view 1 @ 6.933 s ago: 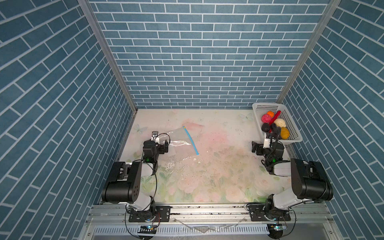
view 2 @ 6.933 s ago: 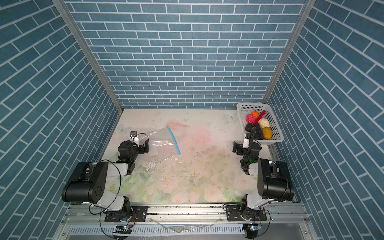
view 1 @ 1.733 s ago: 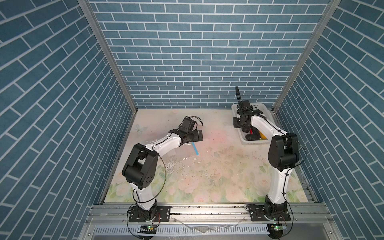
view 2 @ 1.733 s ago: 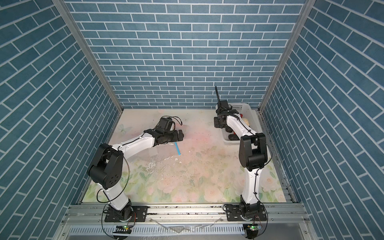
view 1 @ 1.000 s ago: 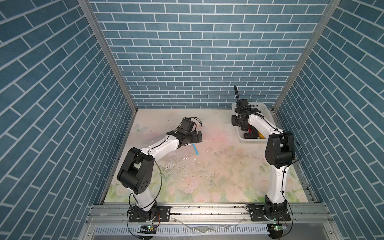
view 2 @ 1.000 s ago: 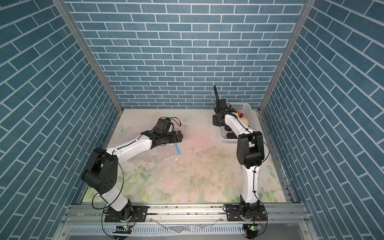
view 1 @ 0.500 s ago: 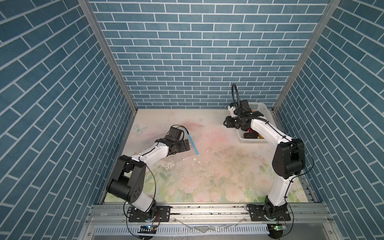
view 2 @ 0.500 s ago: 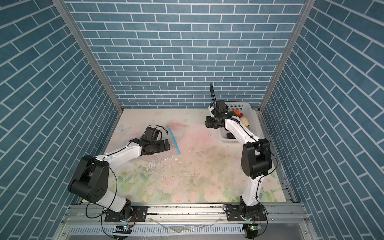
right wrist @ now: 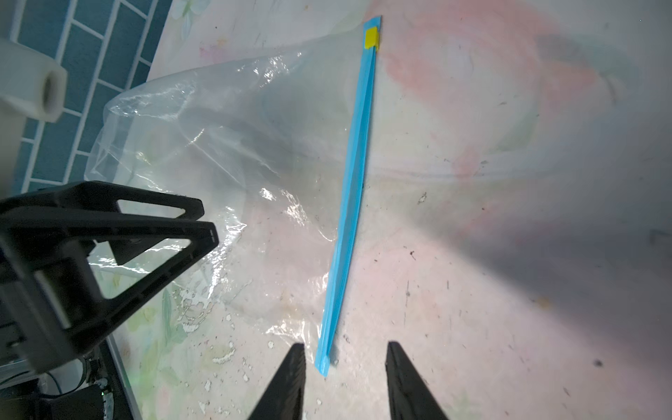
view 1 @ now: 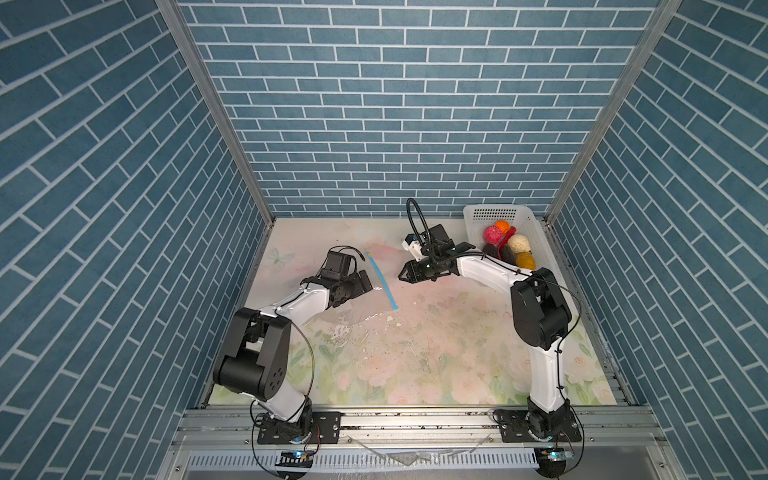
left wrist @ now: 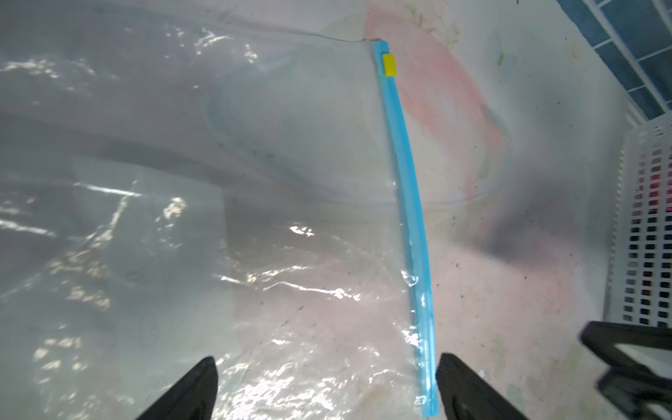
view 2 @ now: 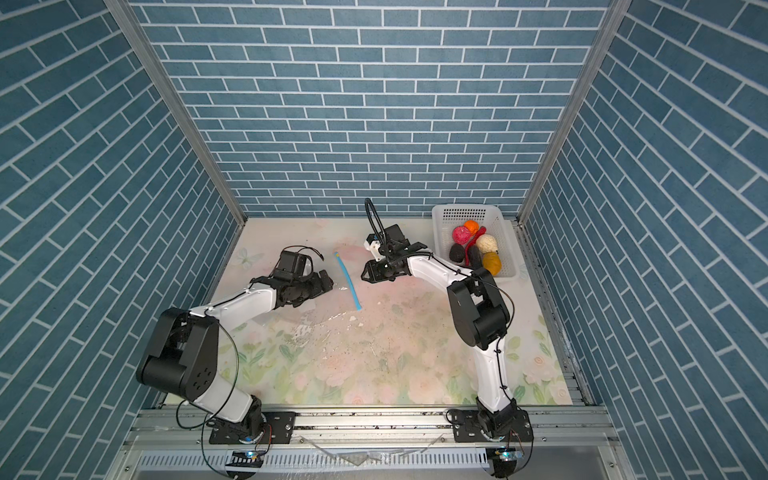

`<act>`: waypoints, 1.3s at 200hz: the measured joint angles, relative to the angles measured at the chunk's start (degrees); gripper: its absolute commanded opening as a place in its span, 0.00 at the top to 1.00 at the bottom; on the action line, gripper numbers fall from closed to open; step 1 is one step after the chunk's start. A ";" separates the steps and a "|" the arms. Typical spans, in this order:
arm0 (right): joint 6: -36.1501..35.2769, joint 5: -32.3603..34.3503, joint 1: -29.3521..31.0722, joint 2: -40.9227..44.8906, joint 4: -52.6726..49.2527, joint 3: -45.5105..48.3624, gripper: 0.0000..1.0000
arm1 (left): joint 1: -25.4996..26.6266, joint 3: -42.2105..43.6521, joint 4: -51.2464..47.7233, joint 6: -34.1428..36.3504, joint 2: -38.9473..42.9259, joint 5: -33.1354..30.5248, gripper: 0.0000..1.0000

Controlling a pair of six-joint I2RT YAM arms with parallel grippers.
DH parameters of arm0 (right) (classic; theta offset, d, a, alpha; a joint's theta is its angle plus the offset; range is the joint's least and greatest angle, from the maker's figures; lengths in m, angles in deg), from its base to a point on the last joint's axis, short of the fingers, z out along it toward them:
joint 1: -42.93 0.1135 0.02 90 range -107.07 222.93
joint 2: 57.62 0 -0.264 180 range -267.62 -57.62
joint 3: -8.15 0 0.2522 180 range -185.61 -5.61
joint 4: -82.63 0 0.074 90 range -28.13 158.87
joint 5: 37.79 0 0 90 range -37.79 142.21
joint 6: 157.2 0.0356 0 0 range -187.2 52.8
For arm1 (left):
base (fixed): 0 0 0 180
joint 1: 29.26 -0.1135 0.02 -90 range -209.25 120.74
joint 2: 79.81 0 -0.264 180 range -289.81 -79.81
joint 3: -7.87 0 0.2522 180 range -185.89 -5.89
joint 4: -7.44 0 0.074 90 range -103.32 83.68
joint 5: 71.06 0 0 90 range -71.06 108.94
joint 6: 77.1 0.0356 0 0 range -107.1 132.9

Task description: Place the food in the zip-top bag and seal the zipper

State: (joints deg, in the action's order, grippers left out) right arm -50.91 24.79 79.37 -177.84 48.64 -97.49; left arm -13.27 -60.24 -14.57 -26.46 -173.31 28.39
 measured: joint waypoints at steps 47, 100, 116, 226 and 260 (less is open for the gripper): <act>3.72 -1.84 0.42 -3.67 7.21 0.02 0.65 | -0.50 -4.48 4.92 -1.68 -7.76 4.11 0.21; 7.32 -3.37 0.87 -6.19 13.05 0.02 0.67 | -2.14 -4.09 6.47 -3.02 -8.74 5.01 0.21; 7.96 -3.67 1.36 -7.56 13.77 0.02 0.67 | -2.14 -3.41 6.91 -3.30 -8.74 5.09 0.21; 11.15 -6.16 3.13 -11.34 16.55 0.02 0.78 | -2.25 -1.22 9.07 -3.65 -9.70 6.67 0.21; 12.20 -6.82 3.26 -11.78 17.18 0.02 0.88 | -2.25 -1.20 9.42 -3.65 -9.81 7.19 0.21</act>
State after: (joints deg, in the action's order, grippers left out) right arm -38.71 17.97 82.63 -189.62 65.82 -97.47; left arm -15.52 -61.44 -5.15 -30.11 -183.12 35.58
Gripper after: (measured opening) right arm 0.139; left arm 0.793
